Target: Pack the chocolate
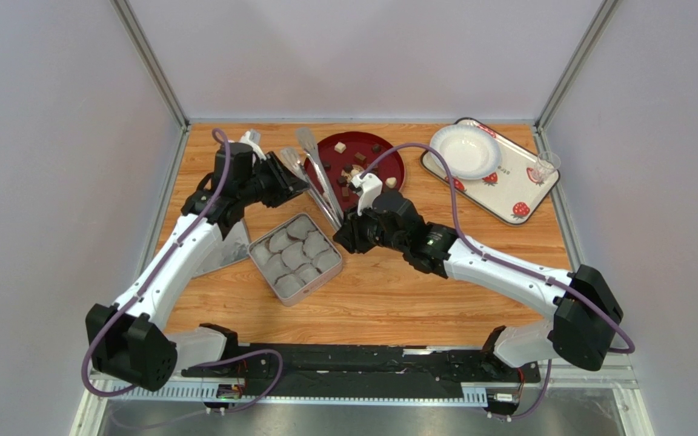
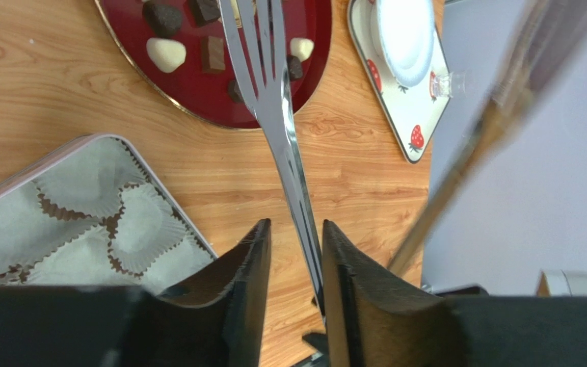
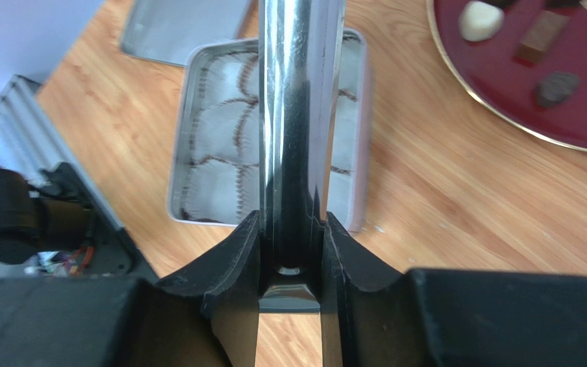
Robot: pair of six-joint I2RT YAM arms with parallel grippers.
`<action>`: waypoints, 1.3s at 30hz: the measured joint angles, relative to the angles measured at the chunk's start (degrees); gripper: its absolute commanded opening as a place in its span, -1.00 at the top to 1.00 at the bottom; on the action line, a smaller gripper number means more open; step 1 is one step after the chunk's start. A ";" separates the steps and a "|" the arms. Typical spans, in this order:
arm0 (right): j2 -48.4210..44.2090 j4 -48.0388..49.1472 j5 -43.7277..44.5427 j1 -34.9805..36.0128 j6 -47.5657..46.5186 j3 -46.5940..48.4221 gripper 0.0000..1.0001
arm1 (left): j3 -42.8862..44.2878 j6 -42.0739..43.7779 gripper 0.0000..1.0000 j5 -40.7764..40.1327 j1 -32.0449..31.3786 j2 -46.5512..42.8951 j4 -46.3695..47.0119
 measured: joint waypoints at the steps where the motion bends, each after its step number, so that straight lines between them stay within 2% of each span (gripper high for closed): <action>1: 0.00 -0.63 1.16 0.00 -0.61 0.09 0.82 | -0.11 0.66 0.10 0.02 0.00 -1.05 -0.37; 6: 0.00 -4.31 7.08 0.50 -3.48 0.74 0.82 | -1.95 3.17 0.01 1.44 0.00 -9.16 0.44; 12: 0.00 -7.19 15.91 4.52 -6.01 1.53 0.82 | -1.97 4.04 -0.34 3.23 -0.02 -9.97 2.36; 22: 0.83 -9.42 26.88 9.14 -7.23 3.21 0.82 | 0.42 3.50 -0.38 2.40 -2.64 -5.57 2.27; 28: 3.19 -10.49 33.81 11.74 -8.79 4.61 0.82 | 3.43 2.64 -0.44 -1.40 -6.32 -3.93 1.01; 39: 5.84 -10.78 42.64 15.56 -13.11 5.66 0.81 | 8.28 0.35 -0.45 -8.52 -7.26 0.61 -5.42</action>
